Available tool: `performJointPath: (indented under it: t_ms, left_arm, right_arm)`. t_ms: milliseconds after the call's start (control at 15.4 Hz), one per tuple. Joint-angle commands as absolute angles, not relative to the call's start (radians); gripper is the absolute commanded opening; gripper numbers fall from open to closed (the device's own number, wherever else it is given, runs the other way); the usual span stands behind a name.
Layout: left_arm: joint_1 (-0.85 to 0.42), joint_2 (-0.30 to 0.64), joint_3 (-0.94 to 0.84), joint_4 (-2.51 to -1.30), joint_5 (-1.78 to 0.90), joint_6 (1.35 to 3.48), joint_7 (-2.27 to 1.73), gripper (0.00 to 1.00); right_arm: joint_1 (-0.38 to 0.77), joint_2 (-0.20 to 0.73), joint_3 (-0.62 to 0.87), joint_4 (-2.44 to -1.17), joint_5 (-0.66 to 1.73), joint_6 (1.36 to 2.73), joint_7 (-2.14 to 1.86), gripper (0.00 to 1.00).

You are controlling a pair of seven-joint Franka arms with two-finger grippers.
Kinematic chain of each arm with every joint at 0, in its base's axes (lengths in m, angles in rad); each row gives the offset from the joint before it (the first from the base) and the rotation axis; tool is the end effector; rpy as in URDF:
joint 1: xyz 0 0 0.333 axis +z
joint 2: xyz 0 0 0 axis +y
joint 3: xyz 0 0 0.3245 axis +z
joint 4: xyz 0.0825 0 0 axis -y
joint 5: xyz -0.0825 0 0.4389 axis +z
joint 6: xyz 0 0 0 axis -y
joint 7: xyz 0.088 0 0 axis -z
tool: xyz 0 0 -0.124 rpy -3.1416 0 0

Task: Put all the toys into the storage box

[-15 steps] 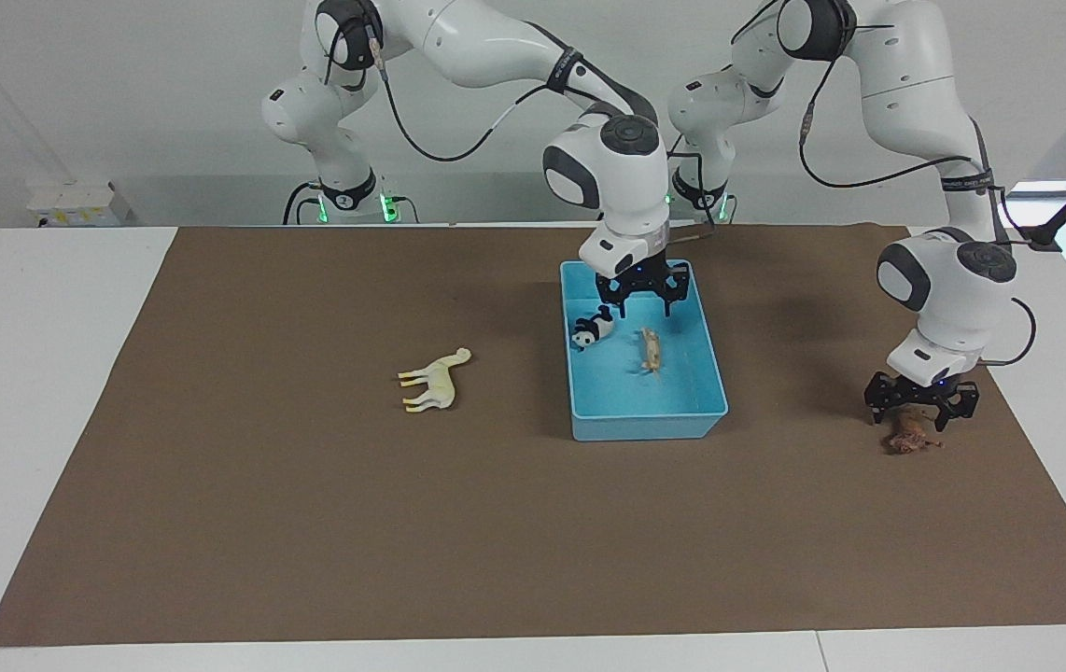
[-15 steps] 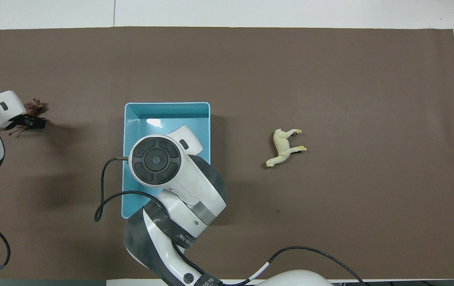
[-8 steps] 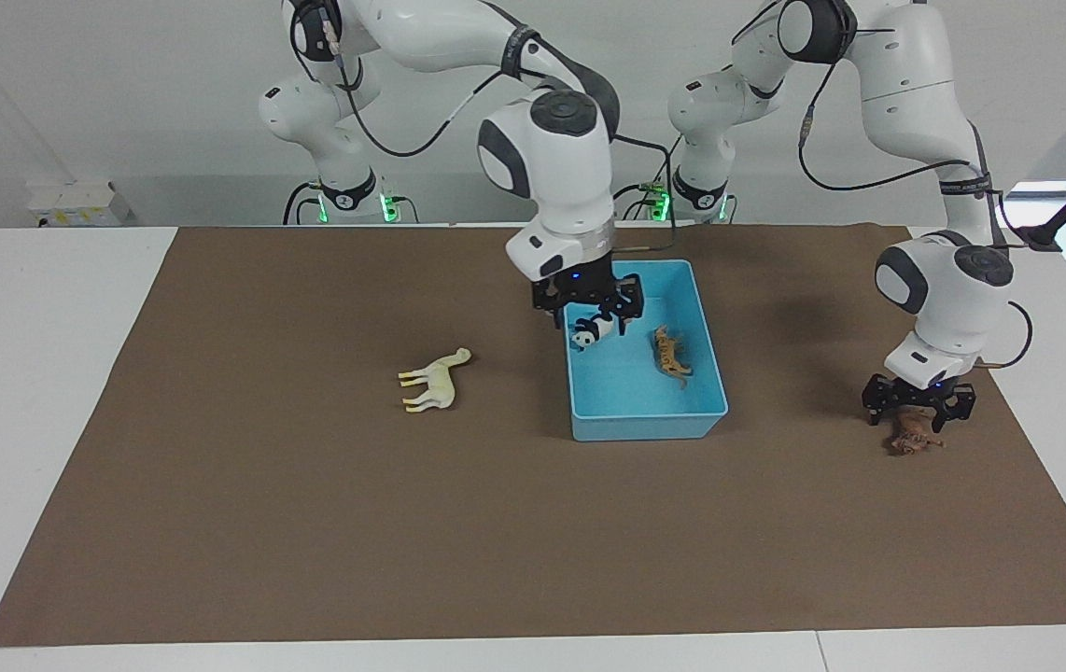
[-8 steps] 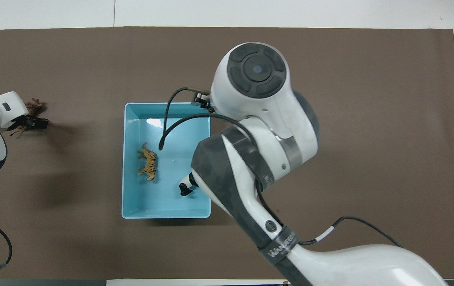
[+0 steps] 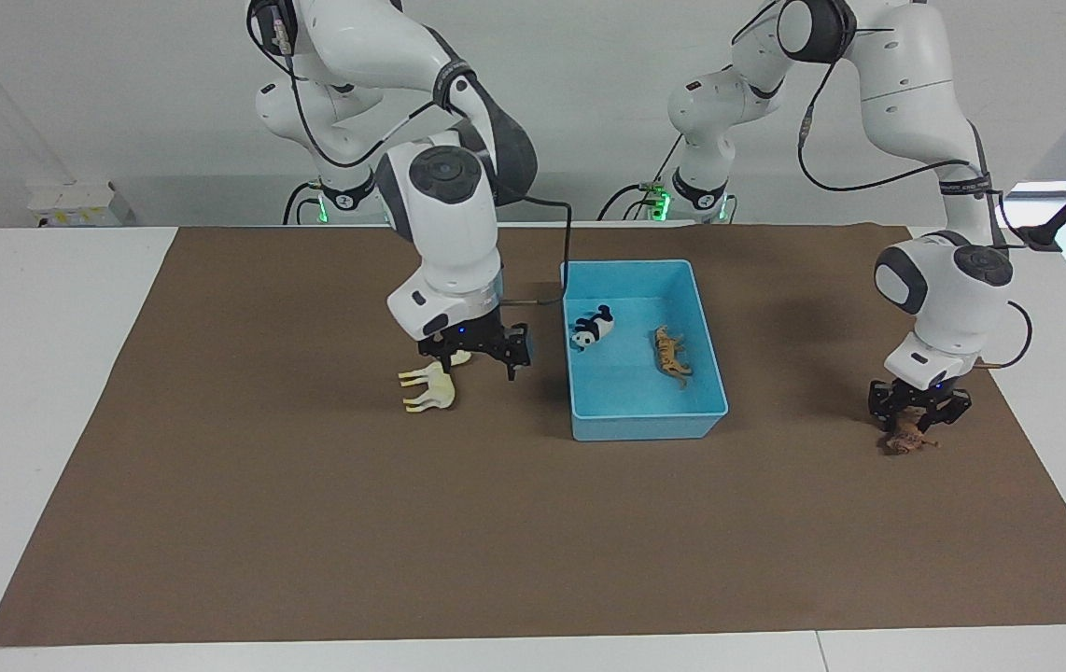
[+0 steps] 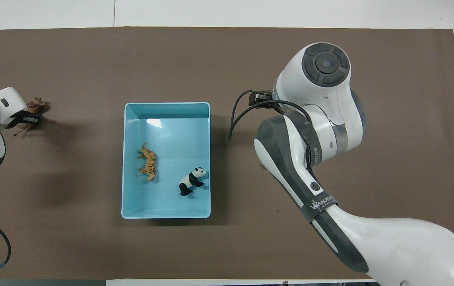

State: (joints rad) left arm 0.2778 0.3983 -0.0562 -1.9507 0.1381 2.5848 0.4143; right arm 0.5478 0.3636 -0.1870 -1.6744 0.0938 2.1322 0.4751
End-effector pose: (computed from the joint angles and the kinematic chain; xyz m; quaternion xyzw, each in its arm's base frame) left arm 0.6701 0.1509 0.2511 -0.9817 0.1455 -0.1020 0.0679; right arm 0.6683 0.2699 0.3717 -0.9961 0.0723 -0.0429 0.0280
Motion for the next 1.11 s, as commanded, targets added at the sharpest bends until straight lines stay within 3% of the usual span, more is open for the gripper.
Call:
performJointPath:
  t_ms: [0,260,521,977,1042]
  left_arm:
    - [0.198,0.404,-0.054,-1.795,0.161,2.343,0.254,0.00]
    - [0.103,0.277,-0.064,-1.739,0.152,2.033,0.048,0.00]
    - [-0.119,0.206,-0.064,-1.741,0.082,1.818,-0.294,0.00]
    - [-0.396,0.149,-0.066,-1.853,-0.043,1.856,-0.692,0.00]
    - [-0.409,0.149,-0.064,-1.850,-0.066,1.859,-0.695,0.40]
  right_arm:
    - [0.515,0.233,-0.175,-1.968,0.083,2.330,0.391,1.00]
    - [0.525,0.236,-0.175,-2.028,0.083,2.376,0.391,1.00]
    - [0.551,0.255,-0.173,-2.077,0.083,2.457,0.384,1.00]
    - [0.551,0.295,-0.173,-2.097,0.083,2.530,0.345,1.00]
    - [0.548,0.295,-0.173,-2.100,0.083,2.536,0.333,0.96]
